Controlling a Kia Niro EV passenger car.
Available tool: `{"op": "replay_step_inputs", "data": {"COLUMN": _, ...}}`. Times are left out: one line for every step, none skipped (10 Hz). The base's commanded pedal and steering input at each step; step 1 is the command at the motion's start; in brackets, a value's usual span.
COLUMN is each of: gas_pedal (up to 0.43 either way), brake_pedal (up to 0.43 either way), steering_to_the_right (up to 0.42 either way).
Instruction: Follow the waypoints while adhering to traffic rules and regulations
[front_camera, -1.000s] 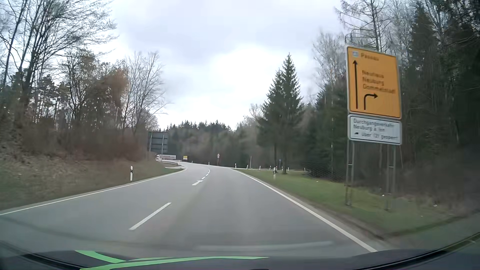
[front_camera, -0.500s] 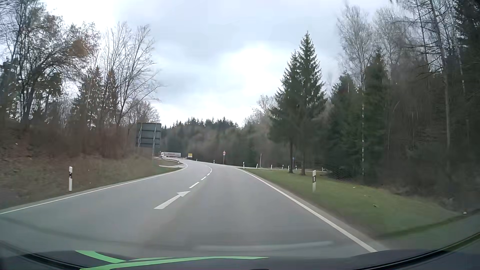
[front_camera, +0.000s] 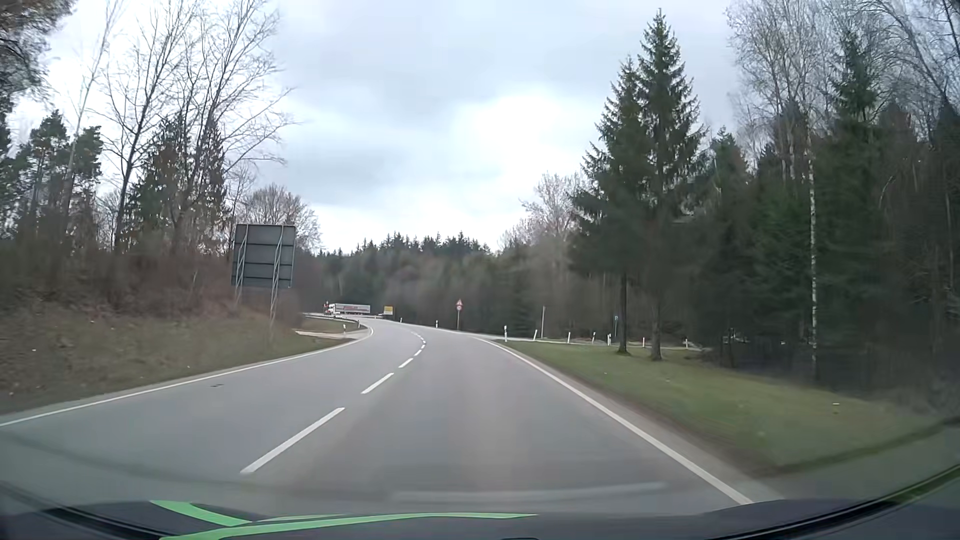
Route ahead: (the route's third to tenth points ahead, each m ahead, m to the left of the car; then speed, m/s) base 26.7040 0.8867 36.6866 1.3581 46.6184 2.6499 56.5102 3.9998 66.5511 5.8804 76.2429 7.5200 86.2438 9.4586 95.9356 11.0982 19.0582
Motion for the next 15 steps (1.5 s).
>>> {"op": "replay_step_inputs", "data": {"gas_pedal": 0.0, "brake_pedal": 0.0, "steering_to_the_right": -0.008}}
{"op": "replay_step_inputs", "data": {"gas_pedal": 0.0, "brake_pedal": 0.0, "steering_to_the_right": -0.008}}
{"op": "replay_step_inputs", "data": {"gas_pedal": 0.0, "brake_pedal": 0.0, "steering_to_the_right": -0.008}}
{"op": "replay_step_inputs", "data": {"gas_pedal": 0.0, "brake_pedal": 0.0, "steering_to_the_right": -0.008}}
{"op": "replay_step_inputs", "data": {"gas_pedal": 0.0, "brake_pedal": 0.0, "steering_to_the_right": -0.008}}
{"op": "replay_step_inputs", "data": {"gas_pedal": 0.0, "brake_pedal": 0.0, "steering_to_the_right": -0.008}}
{"op": "replay_step_inputs", "data": {"gas_pedal": 0.0, "brake_pedal": 0.0, "steering_to_the_right": -0.008}}
{"op": "replay_step_inputs", "data": {"gas_pedal": 0.0, "brake_pedal": 0.0, "steering_to_the_right": -0.008}}
{"op": "replay_step_inputs", "data": {"gas_pedal": 0.0, "brake_pedal": 0.0, "steering_to_the_right": -0.008}}
{"op": "replay_step_inputs", "data": {"gas_pedal": 0.0, "brake_pedal": 0.0, "steering_to_the_right": -0.008}}
{"op": "replay_step_inputs", "data": {"gas_pedal": 0.0, "brake_pedal": 0.0, "steering_to_the_right": -0.008}}
{"op": "replay_step_inputs", "data": {"gas_pedal": 0.0, "brake_pedal": 0.0, "steering_to_the_right": -0.009}}
{"op": "replay_step_inputs", "data": {"gas_pedal": 0.0, "brake_pedal": 0.0, "steering_to_the_right": -0.01}}
{"op": "replay_step_inputs", "data": {"gas_pedal": 0.0, "brake_pedal": 0.0, "steering_to_the_right": -0.011}}
{"op": "replay_step_inputs", "data": {"gas_pedal": 0.0, "brake_pedal": 0.0, "steering_to_the_right": -0.012}}
